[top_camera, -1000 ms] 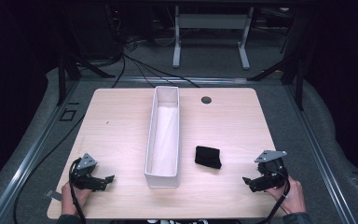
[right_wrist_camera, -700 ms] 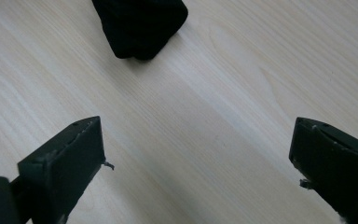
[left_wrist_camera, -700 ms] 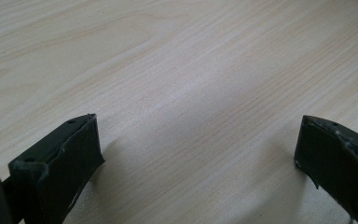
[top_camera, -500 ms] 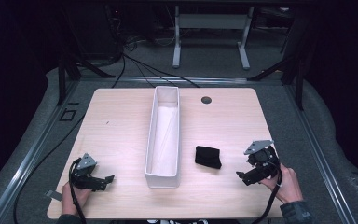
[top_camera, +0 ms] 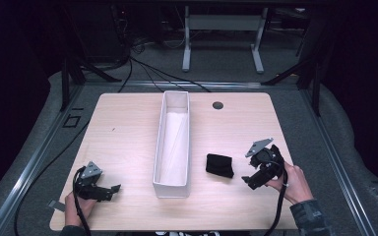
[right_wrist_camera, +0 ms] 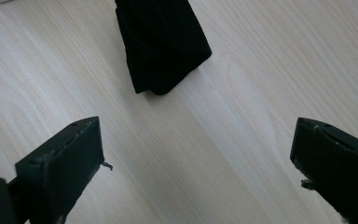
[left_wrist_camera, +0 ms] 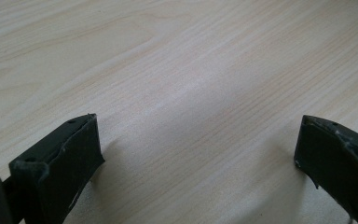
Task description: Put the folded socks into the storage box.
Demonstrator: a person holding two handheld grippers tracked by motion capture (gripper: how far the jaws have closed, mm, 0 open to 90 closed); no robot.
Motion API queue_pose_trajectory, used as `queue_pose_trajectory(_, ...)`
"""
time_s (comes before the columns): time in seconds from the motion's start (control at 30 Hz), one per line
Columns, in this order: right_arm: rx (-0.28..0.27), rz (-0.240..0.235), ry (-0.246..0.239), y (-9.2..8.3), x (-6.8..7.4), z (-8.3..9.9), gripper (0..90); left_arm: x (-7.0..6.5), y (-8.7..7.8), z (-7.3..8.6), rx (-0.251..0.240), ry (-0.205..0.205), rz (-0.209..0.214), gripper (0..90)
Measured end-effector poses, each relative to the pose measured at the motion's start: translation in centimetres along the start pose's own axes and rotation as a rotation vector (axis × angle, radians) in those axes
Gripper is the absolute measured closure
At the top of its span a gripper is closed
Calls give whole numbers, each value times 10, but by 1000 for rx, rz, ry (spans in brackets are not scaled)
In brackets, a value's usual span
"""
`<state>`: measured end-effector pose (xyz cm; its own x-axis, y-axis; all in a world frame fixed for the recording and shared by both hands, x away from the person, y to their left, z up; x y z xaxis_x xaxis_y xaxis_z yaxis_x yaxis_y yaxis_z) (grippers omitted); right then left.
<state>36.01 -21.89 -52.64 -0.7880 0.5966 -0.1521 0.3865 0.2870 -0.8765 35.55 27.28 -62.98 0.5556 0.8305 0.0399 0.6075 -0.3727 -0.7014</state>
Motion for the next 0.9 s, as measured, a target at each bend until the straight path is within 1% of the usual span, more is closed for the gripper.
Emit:
queue_pose_trajectory(0.23, 28, -21, -44, 4, 1, -13, 19, 0, 0, 0, 0, 0, 0, 4)
queue_pose_trajectory(0.33, 46, -31, -80, 6, 2, -19, 19, 0, 0, 0, 0, 0, 0, 4)
queue_pose_trajectory(0.4, 61, -48, -99, 9, 4, -23, 19, 0, 0, 0, 0, 0, 0, 4)
queue_pose_trajectory(0.43, 73, -34, -119, 10, 5, -25, 17, 0, 0, 0, 0, 1, 0, 4)
queue_pose_trajectory(0.47, 82, -40, -132, 12, 6, -27, 16, 0, 0, 0, 0, 0, 0, 3)
queue_pose_trajectory(0.5, 85, -50, -134, 13, 8, -28, 15, 0, 0, 0, 0, 0, 0, 4)
queue_pose_trajectory(0.53, 94, -64, -150, 15, 9, -31, 9, 0, 0, 0, 0, 0, 0, 4)
queue_pose_trajectory(0.57, 102, -61, -159, 16, 9, -33, 7, 0, 0, 0, 0, 1, 0, 4)
queue_pose_trajectory(0.6, 107, -78, -175, 18, 11, -36, 7, 0, 0, 0, 1, 1, 1, 3)
queue_pose_trajectory(0.63, 108, -74, -180, 19, 11, -38, 7, 0, 0, 0, 0, 1, 1, 4)
queue_pose_trajectory(0.67, 118, -91, -188, 20, 12, -40, 7, 0, 0, 0, 0, 1, 1, 4)
queue_pose_trajectory(0.7, 123, -80, -200, 22, 12, -43, 6, 0, 0, 0, 0, 1, 1, 3)
queue_pose_trajectory(0.73, 126, -86, -221, 24, 13, -46, 6, 0, 0, 0, 1, 1, 1, 4)
queue_pose_trajectory(0.77, 135, -89, -227, 25, 13, -48, 4, 0, 0, 0, 1, 1, 1, 3)
queue_pose_trajectory(0.8, 141, -105, -226, 27, 16, -50, 0, 0, 0, 0, 1, 2, 1, 3)
queue_pose_trajectory(0.83, 146, -105, -241, 29, 16, -53, 0, 0, 0, 0, 0, 1, 1, 3)
queue_pose_trajectory(0.87, 157, -101, -243, 31, 16, -54, 0, 0, 0, 0, 1, 2, 1, 3)
queue_pose_trajectory(0.9, 164, -111, -249, 34, 18, -57, 0, 0, 0, 0, 0, 2, 1, 3)
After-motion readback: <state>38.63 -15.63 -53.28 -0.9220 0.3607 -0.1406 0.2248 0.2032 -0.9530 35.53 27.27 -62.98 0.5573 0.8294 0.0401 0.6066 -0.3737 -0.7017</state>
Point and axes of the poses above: each handheld gripper's, and its own axes: y roughly forward along the jaws, z roughly out of its underside, x roughly to its left, the point moved 8 cm from there along y, roughly forward along the jaws, and after that the axes turned 3 degrees about -z, right-handed, at the moved point
